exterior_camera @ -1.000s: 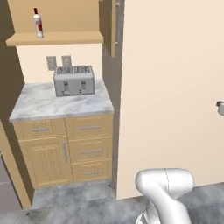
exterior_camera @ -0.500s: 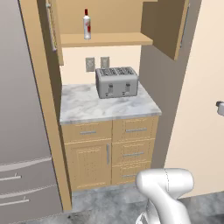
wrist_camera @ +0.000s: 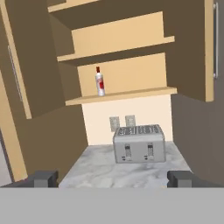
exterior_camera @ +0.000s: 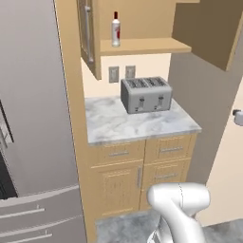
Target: Open the cabinet directly in front. Then move the liquor and the cup to the dining counter with the candle on it.
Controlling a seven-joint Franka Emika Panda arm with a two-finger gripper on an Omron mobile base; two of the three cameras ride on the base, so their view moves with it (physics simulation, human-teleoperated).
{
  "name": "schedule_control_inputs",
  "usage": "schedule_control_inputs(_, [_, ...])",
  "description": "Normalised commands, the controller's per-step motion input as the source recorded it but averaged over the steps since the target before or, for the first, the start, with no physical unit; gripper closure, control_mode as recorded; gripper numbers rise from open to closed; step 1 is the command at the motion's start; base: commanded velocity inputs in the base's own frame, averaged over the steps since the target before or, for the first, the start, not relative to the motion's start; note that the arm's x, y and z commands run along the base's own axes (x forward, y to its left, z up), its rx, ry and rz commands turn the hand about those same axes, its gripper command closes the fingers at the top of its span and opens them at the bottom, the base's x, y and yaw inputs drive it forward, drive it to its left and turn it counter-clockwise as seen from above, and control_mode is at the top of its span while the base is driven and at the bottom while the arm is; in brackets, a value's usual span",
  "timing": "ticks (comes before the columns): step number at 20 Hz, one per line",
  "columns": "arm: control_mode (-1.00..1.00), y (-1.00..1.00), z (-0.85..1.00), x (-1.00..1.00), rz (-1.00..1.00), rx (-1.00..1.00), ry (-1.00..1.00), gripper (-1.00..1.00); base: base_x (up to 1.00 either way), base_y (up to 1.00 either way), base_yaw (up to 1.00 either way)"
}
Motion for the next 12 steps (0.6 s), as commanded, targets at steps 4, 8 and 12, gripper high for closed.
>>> schedule_control_inputs(4, [1.00, 0.00, 0.00, 0.00, 0.00, 0.00, 0.00, -1.00, 1.00, 0.04, -0.05])
schedule_control_inputs(8, [1.00, 0.00, 0.00, 0.00, 0.00, 0.00, 0.00, -1.00, 1.00, 0.29, -0.07])
schedule_control_inputs(12, [1.00, 0.00, 0.00, 0.00, 0.00, 0.00, 0.00, -1.00, 0.74, 0.39, 0.00])
